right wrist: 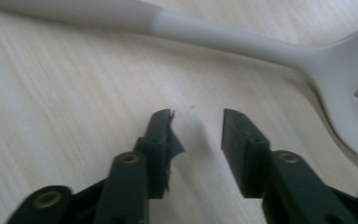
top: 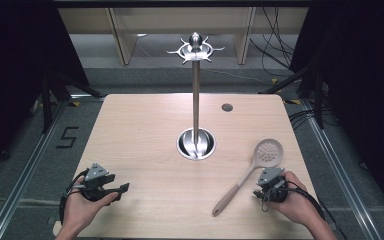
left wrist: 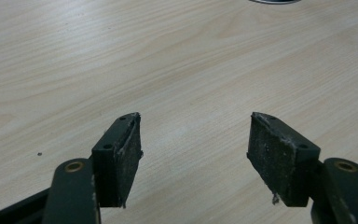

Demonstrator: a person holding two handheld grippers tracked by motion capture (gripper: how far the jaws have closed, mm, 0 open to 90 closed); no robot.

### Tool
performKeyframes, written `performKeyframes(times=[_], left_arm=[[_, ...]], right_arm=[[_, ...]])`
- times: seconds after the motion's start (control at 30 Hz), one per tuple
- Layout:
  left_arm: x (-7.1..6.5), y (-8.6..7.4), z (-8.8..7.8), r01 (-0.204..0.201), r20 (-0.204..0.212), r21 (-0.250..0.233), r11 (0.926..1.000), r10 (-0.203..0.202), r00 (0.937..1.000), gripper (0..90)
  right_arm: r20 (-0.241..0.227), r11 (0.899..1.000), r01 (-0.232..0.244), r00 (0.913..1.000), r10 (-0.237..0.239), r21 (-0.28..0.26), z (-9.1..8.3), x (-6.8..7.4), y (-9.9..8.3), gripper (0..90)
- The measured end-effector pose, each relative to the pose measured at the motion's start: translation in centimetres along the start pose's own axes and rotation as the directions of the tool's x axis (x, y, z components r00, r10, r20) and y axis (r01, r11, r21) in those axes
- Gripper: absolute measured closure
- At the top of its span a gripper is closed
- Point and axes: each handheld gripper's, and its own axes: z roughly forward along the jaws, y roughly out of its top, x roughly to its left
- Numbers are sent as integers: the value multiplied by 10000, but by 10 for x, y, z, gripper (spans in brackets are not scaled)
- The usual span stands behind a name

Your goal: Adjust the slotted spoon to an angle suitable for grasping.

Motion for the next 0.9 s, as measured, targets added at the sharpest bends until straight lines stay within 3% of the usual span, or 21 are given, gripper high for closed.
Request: performKeyframes(times=[0.1, 0.13, 0.27, 0.3, 0.37, 0.47, 0.5, 0.53, 0.6, 0.63, 0.67, 0.7, 0.8, 0.83, 0.9], left_arm=[[-1, -1, 0, 228, 29, -12, 9997, -228, 9997, 340], [0, 0, 0, -74, -1, -11, 10000, 74, 10000, 341], [-2, -1, 1, 173, 75, -150, 9997, -171, 9998, 344], [-3, -1, 1, 298, 98, -148, 9994, -297, 9995, 345], [-4, -2, 2, 233, 62, -128, 9996, -232, 9997, 345], [-4, -1, 2, 247, 110, -80, 9997, -246, 9996, 346], [-4, -1, 1, 216, 149, -24, 9998, -216, 9997, 346], [-4, -1, 1, 248, 146, -14, 9997, -248, 9996, 347], [-4, -1, 1, 229, 144, -56, 9997, -228, 9996, 347], [-4, -1, 1, 250, 131, -84, 9997, -249, 9996, 347], [-4, -2, 1, 257, 147, -147, 9996, -255, 9996, 347], [-4, -1, 1, 250, 154, -31, 9997, -249, 9996, 347], [-5, -2, 1, 255, 143, -154, 9996, -253, 9996, 347], [-5, -2, 2, 268, 196, -233, 9994, -264, 9995, 346], [-5, -2, 1, 221, 177, -254, 9994, -216, 9996, 346]], right_arm=[[-88, 9995, 302, 9995, -301, 134, 0, 2, 1, 749], [-267, 9986, 429, 9988, -421, 302, 0, 6, 4, 832], [-479, 9974, 605, 9971, -586, 394, 0, 11, 9, 892], [-671, 9932, 1105, 9919, -1080, 352, 2, 12, 14, 900], [-847, 9931, 1018, 9917, -967, 582, 4, 18, 19, 900], [-1104, 9902, 1240, 9870, -1164, 648, 6, 21, 24, 900], [-1218, 9827, 1803, 9772, -1741, 426, 8, 20, 29, 900], [-1339, 9857, 1550, 9803, -1452, 659, 7, 27, 32, 900], [-1429, 9832, 1703, 9768, -1596, 663, 7, 31, 38, 900], [-1516, 9787, 1972, 9707, -1866, 578, 8, 32, 41, 900], [-1572, 9792, 1930, 9708, -1813, 625, 7, 35, 44, 900], [-1533, 9715, 2317, 9630, -2217, 506, 7, 35, 51, 900], [-1458, 9676, 2454, 9610, -2348, 593, 6, 35, 56, 900], [-1305, 9542, 2931, 9500, -2836, 602, 6, 32, 63, 900], [-1172, 9521, 2999, 9493, -2917, 603, 7, 32, 65, 900]])
